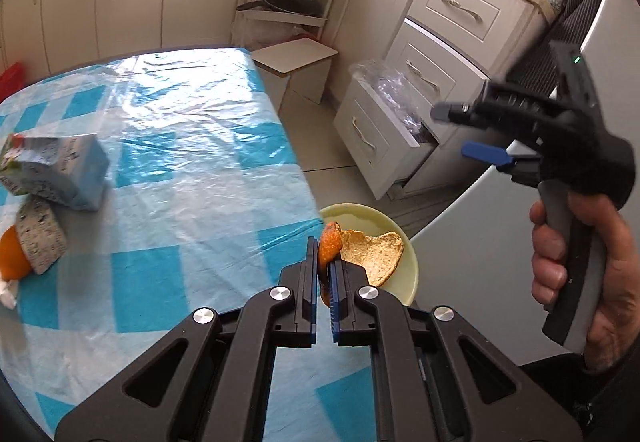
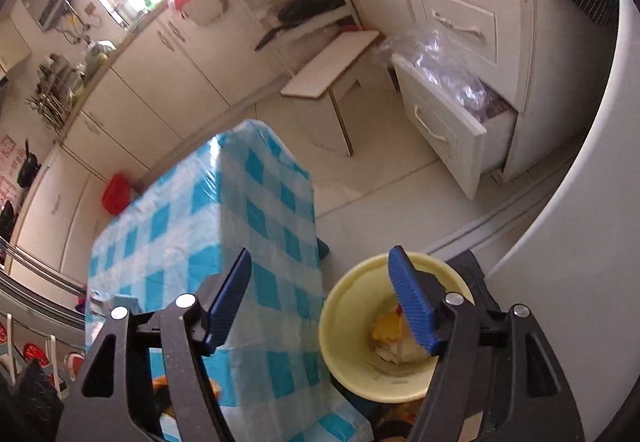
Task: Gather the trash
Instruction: 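Lower the orange peel over the yellow bin and open the left tool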
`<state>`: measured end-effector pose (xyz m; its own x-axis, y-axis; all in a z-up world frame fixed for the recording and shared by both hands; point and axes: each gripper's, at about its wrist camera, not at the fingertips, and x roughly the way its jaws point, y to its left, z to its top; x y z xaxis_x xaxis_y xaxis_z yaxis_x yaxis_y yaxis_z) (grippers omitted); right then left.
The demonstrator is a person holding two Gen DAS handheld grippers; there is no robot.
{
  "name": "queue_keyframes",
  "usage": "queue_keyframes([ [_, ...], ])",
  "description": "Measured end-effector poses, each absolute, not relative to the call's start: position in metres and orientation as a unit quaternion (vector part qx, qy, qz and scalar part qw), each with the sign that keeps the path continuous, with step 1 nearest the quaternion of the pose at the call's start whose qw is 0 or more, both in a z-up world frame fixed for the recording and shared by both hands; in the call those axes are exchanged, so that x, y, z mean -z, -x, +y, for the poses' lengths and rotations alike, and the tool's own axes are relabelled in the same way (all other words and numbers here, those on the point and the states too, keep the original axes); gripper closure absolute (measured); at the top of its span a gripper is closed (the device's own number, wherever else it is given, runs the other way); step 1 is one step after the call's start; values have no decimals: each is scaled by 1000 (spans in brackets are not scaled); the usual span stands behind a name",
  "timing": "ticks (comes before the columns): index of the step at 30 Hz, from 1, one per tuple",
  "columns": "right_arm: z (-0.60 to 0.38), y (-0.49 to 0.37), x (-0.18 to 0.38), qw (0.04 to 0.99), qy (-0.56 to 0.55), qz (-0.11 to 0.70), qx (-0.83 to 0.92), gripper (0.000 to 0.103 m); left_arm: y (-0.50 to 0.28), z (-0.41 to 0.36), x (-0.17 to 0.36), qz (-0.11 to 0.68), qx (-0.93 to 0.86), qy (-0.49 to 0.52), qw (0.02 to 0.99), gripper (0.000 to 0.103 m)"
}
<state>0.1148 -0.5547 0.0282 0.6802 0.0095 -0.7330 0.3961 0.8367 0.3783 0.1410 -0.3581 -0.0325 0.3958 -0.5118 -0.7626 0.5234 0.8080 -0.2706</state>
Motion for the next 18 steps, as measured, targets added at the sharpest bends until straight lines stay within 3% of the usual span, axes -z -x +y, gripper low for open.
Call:
queue_keyframes([
  [5,-557,-108,-58,900,-284,315,98,27,-147,-425,55,465,322,-42,823,98],
  [7,-563,-111,-59,898,-298,307,101,27,-155,-446,69,487,317,-53,812,93],
  [10,-568,-112,-62,894,-313,303,104,27,-164,-454,75,514,302,-36,802,60],
  [13,-561,-114,-70,903,-298,290,109,27,-156,-441,53,488,303,-22,818,40],
  [18,-538,-118,-82,914,-283,273,97,26,-148,-383,16,453,276,-25,847,24],
])
